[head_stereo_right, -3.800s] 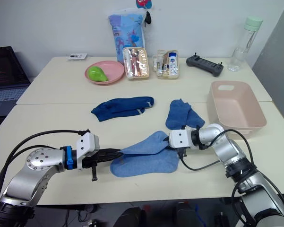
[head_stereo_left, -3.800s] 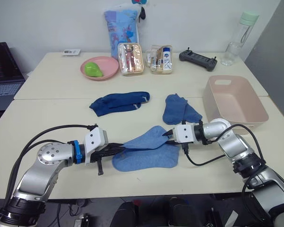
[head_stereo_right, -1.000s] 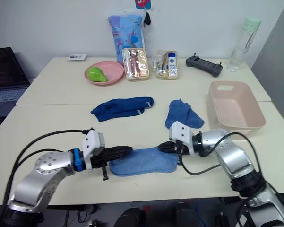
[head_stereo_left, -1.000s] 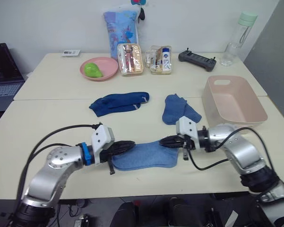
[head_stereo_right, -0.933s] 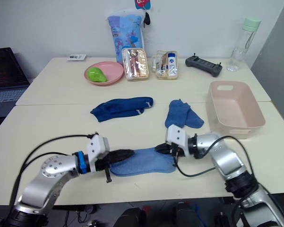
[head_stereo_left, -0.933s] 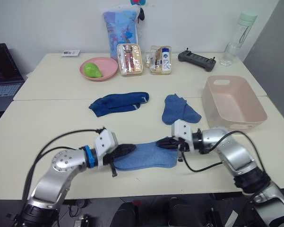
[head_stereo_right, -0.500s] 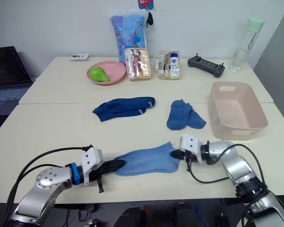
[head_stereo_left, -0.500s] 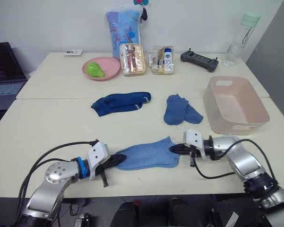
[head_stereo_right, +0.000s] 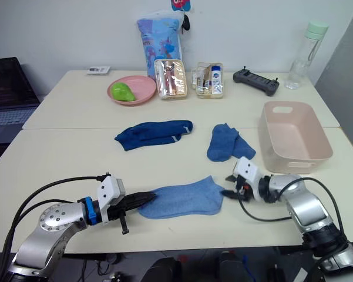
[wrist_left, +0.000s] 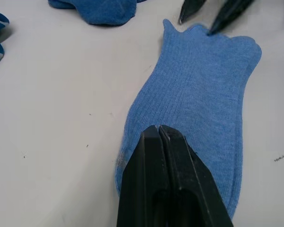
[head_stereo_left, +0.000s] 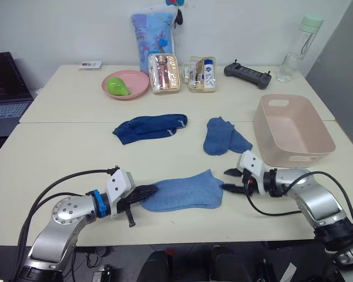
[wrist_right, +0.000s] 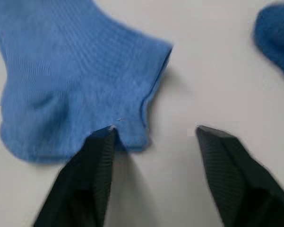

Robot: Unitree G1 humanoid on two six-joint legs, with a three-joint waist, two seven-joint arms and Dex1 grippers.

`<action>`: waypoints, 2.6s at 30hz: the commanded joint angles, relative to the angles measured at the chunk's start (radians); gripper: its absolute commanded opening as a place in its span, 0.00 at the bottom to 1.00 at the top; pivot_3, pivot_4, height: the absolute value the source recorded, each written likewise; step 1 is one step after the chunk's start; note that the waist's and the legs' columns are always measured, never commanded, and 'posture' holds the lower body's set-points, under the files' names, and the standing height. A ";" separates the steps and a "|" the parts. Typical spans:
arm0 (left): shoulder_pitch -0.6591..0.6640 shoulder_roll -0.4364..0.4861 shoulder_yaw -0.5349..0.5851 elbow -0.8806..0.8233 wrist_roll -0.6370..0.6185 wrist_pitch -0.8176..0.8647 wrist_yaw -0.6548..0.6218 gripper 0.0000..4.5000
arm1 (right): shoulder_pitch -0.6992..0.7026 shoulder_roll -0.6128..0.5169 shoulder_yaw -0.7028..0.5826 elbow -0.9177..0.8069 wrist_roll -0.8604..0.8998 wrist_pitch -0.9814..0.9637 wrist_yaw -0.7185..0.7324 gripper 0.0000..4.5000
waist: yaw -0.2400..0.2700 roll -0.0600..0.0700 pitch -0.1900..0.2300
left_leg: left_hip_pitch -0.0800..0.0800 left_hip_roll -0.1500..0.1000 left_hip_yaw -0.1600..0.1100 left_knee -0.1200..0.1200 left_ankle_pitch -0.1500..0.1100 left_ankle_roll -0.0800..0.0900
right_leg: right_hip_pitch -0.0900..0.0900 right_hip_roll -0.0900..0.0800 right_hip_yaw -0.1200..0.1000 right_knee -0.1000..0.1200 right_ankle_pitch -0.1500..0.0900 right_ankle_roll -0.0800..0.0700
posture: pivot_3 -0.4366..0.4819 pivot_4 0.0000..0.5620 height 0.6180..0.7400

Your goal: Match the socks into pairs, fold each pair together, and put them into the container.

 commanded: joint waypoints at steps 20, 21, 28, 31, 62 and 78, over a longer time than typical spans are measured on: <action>-0.055 0.005 -0.003 -0.089 -0.029 0.021 -0.024 0.00 | -0.037 -0.022 0.017 -0.064 0.158 0.252 0.088 0.09 | -0.001 0.000 0.000 | 0.000 0.000 -0.001 0.000 0.000 0.000 | 0.000 0.001 0.000 0.000 0.000 0.000 | 0.48 0.27 1.00; -0.063 0.004 -0.010 -0.094 -0.030 0.026 -0.026 0.00 | -0.045 -0.031 0.015 -0.058 0.172 0.270 0.103 0.01 | -0.001 0.000 0.000 | 0.000 0.000 0.000 0.000 0.000 0.000 | 0.000 0.001 0.000 0.000 0.000 0.000 | 0.48 0.27 1.00; -0.162 -0.019 -0.108 -0.084 -0.027 0.073 -0.058 0.00 | -0.133 -0.108 -0.011 0.083 0.215 0.278 0.233 0.00 | -0.001 0.000 0.000 | 0.000 0.000 0.000 0.000 0.000 0.000 | 0.000 0.001 0.000 0.000 0.000 0.000 | 0.48 0.27 1.00; -0.254 -0.067 -0.214 -0.012 0.037 0.062 -0.066 0.00 | -0.181 -0.131 0.003 0.166 0.194 0.230 0.284 0.00 | 0.001 -0.001 0.000 | -0.001 -0.001 0.000 0.001 0.000 0.000 | 0.000 0.001 0.000 0.000 0.000 0.000 | 0.48 0.27 1.00; -0.233 0.078 -0.049 -0.103 -0.070 0.277 -0.103 0.00 | -0.273 0.284 -0.005 0.068 0.454 0.510 0.001 0.00 | -0.006 -0.001 0.000 | -0.002 0.001 -0.002 0.001 0.000 0.000 | -0.002 0.001 -0.001 0.001 0.000 0.000 | 0.48 0.27 1.00; -0.277 0.122 0.066 -0.118 -0.175 0.351 -0.076 0.00 | -0.325 0.283 -0.071 0.037 0.517 0.595 -0.008 0.71 | -0.004 -0.001 0.000 | -0.002 0.000 -0.002 0.001 0.000 0.000 | -0.001 0.001 -0.001 0.000 0.000 0.000 | 0.48 0.27 1.00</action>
